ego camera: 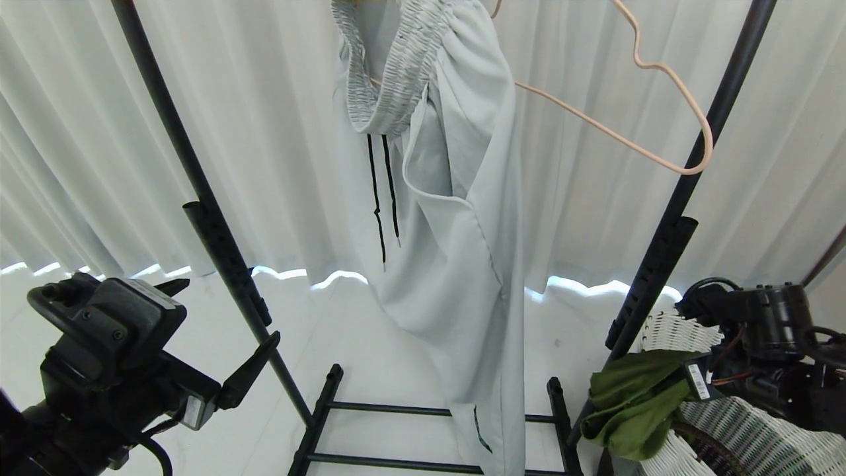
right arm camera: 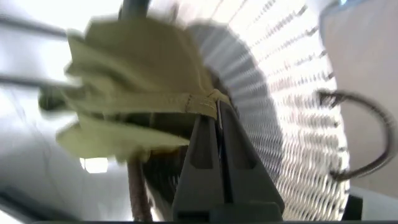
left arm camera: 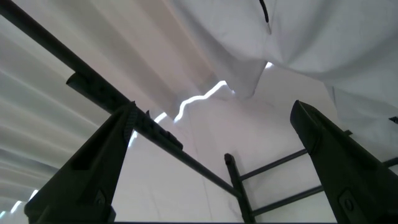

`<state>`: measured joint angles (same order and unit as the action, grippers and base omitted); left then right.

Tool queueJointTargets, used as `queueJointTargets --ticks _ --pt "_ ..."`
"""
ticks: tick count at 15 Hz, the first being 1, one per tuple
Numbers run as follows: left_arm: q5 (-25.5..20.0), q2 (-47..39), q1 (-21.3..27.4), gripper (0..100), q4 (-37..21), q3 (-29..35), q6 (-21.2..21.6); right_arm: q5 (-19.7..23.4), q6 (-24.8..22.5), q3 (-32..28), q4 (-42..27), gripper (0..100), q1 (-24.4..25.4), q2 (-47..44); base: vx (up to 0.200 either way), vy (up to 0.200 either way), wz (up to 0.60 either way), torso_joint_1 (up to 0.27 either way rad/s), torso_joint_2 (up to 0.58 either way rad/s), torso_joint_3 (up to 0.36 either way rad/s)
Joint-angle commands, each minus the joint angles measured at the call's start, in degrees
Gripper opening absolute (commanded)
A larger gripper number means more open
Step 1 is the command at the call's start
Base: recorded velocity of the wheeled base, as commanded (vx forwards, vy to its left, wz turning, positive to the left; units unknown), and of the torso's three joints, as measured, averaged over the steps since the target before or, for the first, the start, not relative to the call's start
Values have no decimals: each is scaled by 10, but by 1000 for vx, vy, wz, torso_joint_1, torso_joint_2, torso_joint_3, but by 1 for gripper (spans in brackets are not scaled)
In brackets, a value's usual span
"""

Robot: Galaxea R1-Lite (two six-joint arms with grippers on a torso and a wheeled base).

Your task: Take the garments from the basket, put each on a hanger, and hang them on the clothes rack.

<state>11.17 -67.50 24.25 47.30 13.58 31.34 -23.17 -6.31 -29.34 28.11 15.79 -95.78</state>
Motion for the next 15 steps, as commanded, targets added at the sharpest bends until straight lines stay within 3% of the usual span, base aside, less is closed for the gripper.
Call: queueJointTargets --ticks 1,4,7,15 --pt "1 8 -1 100 1 -13 1 0 -17 -34 -3 0 0 49 0 0 0 0 0 0" --pt "3 38 -2 100 1 -38 7 1 -84 -74 -3 0 7 108 0 0 0 0 0 0" --pt "4 56 -3 100 0 -41 9 4 -144 -83 -7 0 36 163 -200 0 0 5 4 7" --pt "1 86 -2 100 0 -38 27 3 -199 -127 -75 0 135 237 -200 0 0 0 5 2"
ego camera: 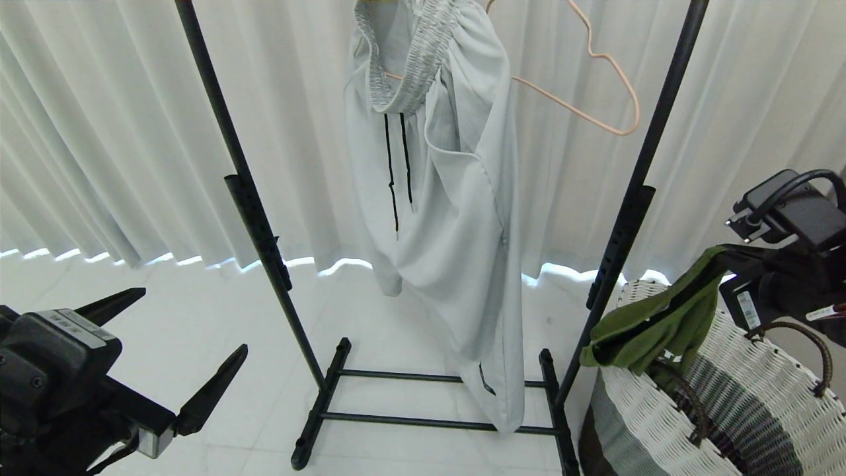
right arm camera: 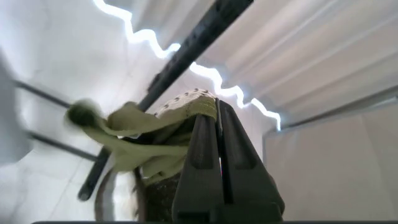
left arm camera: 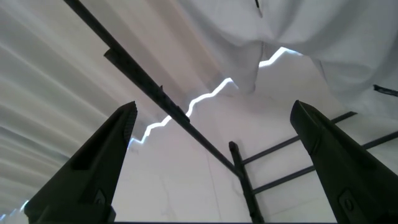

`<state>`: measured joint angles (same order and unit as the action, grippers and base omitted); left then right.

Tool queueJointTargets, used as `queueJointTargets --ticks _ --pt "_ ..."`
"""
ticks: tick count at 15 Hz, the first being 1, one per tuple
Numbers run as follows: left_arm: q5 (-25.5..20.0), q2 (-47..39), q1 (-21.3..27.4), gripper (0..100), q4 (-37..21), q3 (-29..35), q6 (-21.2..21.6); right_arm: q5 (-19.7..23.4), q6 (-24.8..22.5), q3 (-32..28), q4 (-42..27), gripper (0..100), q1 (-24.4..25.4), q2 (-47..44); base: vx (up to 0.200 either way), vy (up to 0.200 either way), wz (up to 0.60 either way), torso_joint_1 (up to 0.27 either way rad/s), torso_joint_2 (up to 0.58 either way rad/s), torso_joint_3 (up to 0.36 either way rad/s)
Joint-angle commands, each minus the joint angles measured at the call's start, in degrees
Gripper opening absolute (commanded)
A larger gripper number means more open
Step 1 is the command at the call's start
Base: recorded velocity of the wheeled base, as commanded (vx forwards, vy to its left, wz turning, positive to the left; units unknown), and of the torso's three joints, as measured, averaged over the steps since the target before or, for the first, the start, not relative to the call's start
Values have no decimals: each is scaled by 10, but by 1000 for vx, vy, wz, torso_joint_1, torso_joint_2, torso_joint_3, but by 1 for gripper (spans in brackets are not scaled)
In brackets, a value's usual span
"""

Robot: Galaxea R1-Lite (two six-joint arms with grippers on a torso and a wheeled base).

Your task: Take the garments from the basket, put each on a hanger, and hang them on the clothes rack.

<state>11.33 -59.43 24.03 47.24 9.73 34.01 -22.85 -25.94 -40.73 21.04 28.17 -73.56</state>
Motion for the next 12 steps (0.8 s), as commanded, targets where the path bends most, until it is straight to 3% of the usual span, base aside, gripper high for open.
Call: queueJointTargets --ticks 1,7,12 --pt "-2 5 2 100 0 3 0 -1 -8 -24 -10 0 17 15 0 0 0 0 0 0" --pt "2 -3 1 100 0 18 1 -2 -16 -69 -46 0 47 14 0 0 0 0 0 0" --pt "5 -19 1 100 0 34 0 -2 -16 -79 -55 0 49 13 0 200 0 3 1 3"
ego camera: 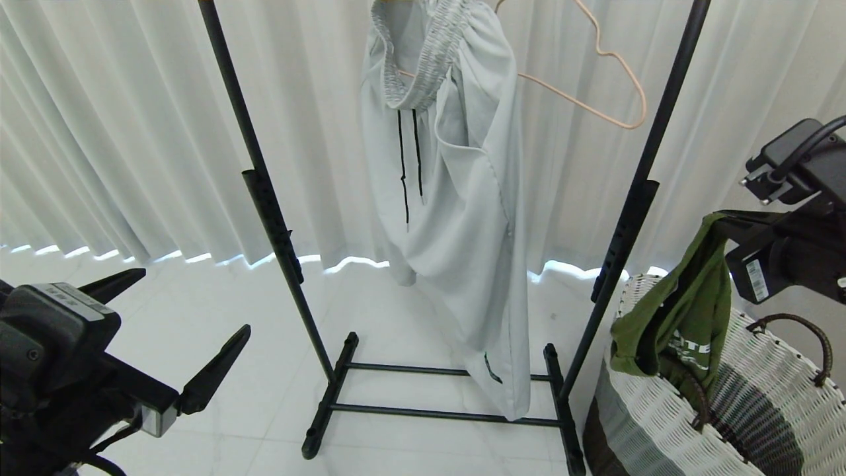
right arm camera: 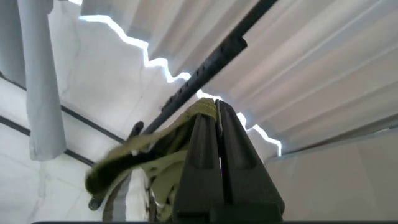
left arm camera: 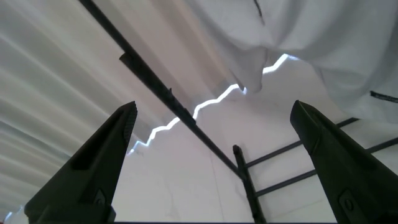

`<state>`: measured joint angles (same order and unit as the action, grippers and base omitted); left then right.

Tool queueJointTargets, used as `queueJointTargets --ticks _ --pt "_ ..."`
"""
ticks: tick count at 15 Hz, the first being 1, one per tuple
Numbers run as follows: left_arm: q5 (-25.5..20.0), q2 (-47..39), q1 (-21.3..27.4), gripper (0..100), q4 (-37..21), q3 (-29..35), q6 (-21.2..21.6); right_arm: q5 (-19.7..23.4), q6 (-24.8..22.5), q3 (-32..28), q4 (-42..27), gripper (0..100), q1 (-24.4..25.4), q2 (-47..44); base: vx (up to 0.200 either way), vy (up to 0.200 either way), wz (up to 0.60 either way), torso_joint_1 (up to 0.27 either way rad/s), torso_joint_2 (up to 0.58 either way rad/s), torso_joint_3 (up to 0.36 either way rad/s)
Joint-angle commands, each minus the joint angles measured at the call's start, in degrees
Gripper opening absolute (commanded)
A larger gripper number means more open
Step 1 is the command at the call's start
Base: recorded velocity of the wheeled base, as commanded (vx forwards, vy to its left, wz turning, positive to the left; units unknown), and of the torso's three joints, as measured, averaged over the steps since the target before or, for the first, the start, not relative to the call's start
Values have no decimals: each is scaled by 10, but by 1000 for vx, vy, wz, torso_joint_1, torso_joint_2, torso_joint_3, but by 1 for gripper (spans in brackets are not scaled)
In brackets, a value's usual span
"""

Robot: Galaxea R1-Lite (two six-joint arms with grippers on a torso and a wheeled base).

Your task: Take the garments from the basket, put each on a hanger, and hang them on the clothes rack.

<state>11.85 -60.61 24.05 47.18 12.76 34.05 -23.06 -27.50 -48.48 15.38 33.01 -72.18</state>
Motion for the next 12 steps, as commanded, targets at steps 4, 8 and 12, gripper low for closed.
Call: queueJointTargets --ticks 4,8,12 --pt "-2 -45 1 100 1 37 -6 -1 0 -6 2 0 3 -1 0 150 0 3 2 5" --pt "-6 -82 37 100 1 60 -6 0 0 -37 2 0 39 -13 0 0 0 0 0 0" --pt "-52 -129 84 100 1 91 -28 2 3 -69 3 0 108 -33 0 0 0 0 0 0"
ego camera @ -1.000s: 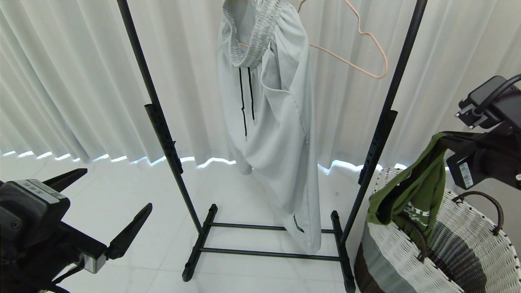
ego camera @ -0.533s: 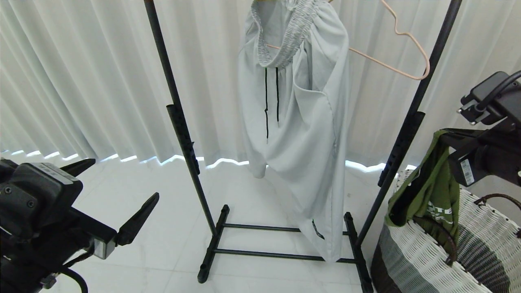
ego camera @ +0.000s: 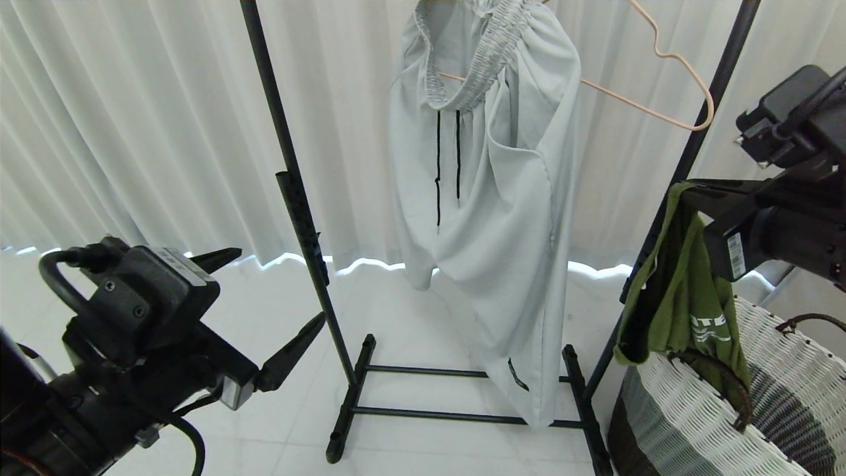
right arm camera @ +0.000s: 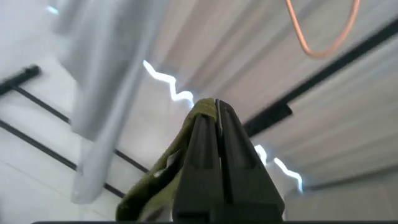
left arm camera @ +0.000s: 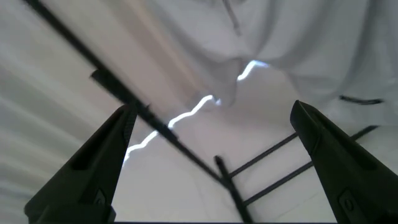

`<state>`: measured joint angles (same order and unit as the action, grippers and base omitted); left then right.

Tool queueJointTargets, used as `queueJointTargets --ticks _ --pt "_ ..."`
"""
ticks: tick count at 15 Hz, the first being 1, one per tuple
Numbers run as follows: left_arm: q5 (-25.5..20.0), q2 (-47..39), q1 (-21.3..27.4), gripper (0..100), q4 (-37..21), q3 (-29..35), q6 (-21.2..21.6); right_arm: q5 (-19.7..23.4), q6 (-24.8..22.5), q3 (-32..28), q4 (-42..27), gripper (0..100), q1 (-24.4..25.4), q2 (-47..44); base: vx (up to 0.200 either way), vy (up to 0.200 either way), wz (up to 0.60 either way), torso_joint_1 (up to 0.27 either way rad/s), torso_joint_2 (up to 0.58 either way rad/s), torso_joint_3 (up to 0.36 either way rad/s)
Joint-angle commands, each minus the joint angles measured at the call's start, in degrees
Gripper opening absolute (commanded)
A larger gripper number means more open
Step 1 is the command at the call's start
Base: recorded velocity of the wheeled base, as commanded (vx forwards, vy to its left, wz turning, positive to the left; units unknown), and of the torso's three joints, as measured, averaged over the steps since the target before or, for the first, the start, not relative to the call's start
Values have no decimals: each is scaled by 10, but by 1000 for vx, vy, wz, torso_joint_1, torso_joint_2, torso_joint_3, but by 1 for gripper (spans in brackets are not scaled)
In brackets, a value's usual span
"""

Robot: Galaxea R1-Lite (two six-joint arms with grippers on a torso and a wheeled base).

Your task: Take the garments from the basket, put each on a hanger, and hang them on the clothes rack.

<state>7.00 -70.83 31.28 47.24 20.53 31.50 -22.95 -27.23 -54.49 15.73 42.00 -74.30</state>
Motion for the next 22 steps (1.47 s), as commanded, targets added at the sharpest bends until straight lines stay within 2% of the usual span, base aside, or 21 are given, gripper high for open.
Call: queueJointTargets --ticks 1,3,4,5,6,7,9,11,13,16,19,22 --pt "-15 -43 28 100 0 32 -27 1 1 -11 3 0 41 -15 0 0 0 0 0 0" --pt "-23 -76 51 100 0 55 -57 1 2 -12 4 0 76 -18 0 0 0 0 0 0" --pt "-26 -85 57 100 0 57 -59 1 2 -12 4 0 85 -18 0 0 0 0 0 0" --pt "-43 -104 77 100 0 56 -61 2 2 -13 4 0 109 -19 0 0 0 0 0 0" --pt "-65 -116 100 100 1 57 -85 2 2 -13 4 0 127 -23 0 0 0 0 0 0" --pt "-79 -127 140 100 0 58 -140 2 3 -13 6 0 146 -25 0 0 0 0 0 0" --pt "-68 -157 207 100 1 69 -241 2 2 -20 27 0 177 -43 0 0 0 0 0 0" --pt "-44 -192 229 100 1 94 -296 2 2 -39 41 0 202 -61 0 0 0 0 0 0" --pt "-17 -237 248 100 1 147 -363 1 2 -69 41 0 230 -84 0 0 0 0 0 0" --pt "1 -294 250 100 1 188 -394 1 2 -87 41 0 239 -99 0 0 0 0 0 0" --pt "29 -346 233 100 1 224 -442 0 2 -87 40 0 241 -98 0 0 0 0 0 0" --pt "55 -379 208 100 2 238 -449 0 2 -87 41 0 241 -97 0 0 0 0 0 0"
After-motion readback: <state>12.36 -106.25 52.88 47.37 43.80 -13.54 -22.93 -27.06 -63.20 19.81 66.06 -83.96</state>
